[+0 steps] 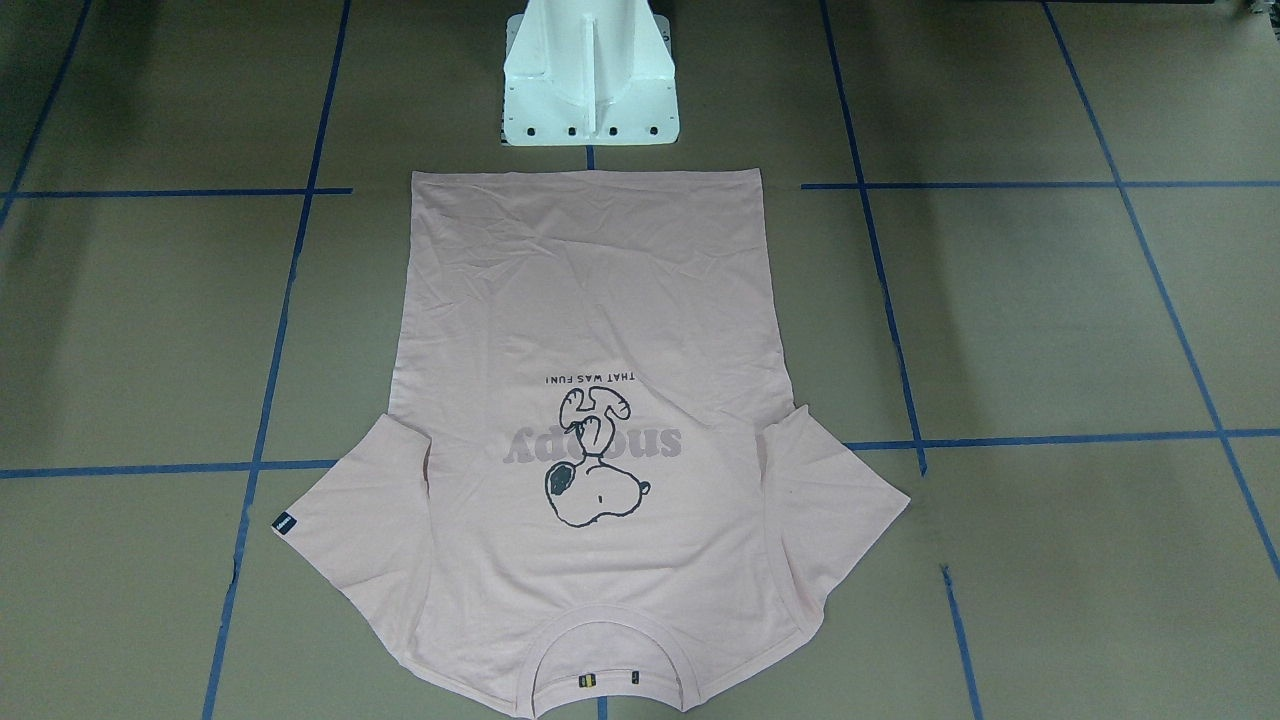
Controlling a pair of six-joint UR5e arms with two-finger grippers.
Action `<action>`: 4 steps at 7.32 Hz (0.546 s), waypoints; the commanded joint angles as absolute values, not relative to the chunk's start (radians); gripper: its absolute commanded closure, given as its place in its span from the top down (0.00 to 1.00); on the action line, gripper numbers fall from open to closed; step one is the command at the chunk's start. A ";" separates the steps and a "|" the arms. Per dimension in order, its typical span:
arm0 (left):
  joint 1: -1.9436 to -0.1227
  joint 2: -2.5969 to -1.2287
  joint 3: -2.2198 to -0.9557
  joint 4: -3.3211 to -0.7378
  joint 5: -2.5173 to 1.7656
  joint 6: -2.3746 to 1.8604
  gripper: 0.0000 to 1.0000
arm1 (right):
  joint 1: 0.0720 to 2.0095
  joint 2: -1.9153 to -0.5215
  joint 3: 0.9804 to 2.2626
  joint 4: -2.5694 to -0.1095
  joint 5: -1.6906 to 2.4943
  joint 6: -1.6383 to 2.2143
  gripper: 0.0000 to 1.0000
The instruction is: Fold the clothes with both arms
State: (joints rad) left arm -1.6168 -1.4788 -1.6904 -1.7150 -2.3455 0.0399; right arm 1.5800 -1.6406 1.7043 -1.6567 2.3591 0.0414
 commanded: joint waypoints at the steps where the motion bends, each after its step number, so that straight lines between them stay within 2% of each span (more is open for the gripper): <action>1: -1.617 -1.479 -1.692 -1.715 -2.347 0.040 1.00 | 1.580 -1.640 1.709 -1.655 2.356 0.041 1.00; 3: -1.615 -1.489 -1.716 -1.718 -2.344 0.043 1.00 | 1.580 -1.632 1.729 -1.645 2.359 0.038 1.00; 4: -1.614 -1.517 -1.721 -1.718 -2.348 0.041 1.00 | 1.574 -1.618 1.773 -1.552 2.362 0.041 1.00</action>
